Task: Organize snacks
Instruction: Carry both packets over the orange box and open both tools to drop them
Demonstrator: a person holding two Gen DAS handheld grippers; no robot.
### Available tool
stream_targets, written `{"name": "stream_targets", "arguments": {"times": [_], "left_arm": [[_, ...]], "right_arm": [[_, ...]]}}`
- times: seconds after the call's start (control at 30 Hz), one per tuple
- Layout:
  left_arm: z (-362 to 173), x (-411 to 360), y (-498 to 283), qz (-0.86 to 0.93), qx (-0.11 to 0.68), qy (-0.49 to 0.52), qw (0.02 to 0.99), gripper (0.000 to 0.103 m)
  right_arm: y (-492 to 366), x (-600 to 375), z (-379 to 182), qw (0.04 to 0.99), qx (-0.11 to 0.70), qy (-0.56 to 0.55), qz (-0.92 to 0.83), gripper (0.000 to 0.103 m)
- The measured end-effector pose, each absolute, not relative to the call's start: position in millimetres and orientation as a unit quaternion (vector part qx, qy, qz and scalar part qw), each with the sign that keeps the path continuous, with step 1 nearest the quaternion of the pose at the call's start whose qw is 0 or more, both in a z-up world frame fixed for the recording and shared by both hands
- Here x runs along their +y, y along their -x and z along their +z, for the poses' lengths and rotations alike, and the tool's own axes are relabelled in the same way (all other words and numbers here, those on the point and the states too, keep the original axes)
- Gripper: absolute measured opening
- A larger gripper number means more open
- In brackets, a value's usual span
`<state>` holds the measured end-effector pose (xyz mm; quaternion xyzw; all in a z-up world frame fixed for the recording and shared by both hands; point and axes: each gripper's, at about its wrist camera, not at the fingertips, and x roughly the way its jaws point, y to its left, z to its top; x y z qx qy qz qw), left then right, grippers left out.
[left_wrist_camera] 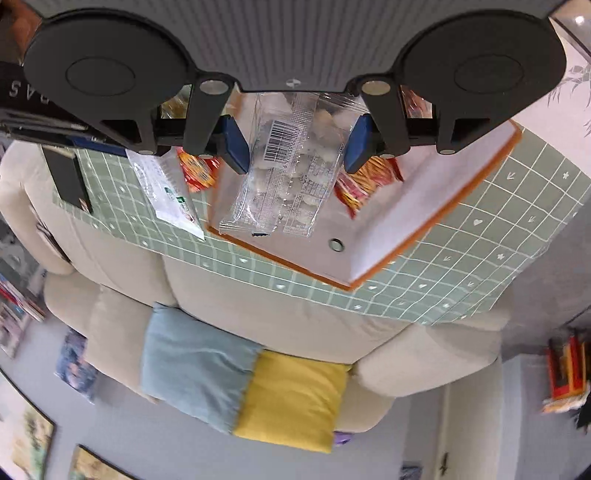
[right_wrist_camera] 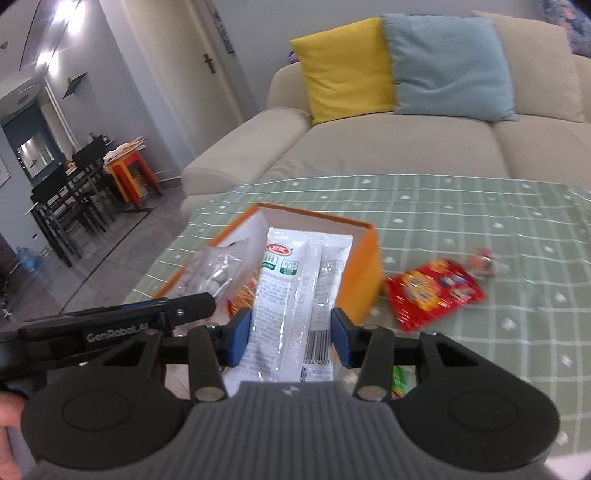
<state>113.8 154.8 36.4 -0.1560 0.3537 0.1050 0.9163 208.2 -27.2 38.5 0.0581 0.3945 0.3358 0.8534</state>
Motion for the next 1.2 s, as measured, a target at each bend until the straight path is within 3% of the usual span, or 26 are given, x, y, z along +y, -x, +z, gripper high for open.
{"name": "stream_targets", "arguments": {"times": [0.43, 1.07, 1.2], "left_arm": [[-20, 212, -171, 0.128, 0.428, 0.193, 0.874, 0.064], [-55, 215, -184, 0.142, 0.518, 0.146, 0.831, 0.065], [-53, 208, -182, 0.130, 0.515, 0.126, 0.838, 0.073]], "right_arm": [[-294, 71, 7, 0.822, 0.465, 0.043, 0.326, 0.045], [-316, 122, -39, 0.787, 0.519, 0.163, 0.293, 0.046], [-313, 123, -38, 0.786, 0.519, 0.167, 0.293, 0.049]]}}
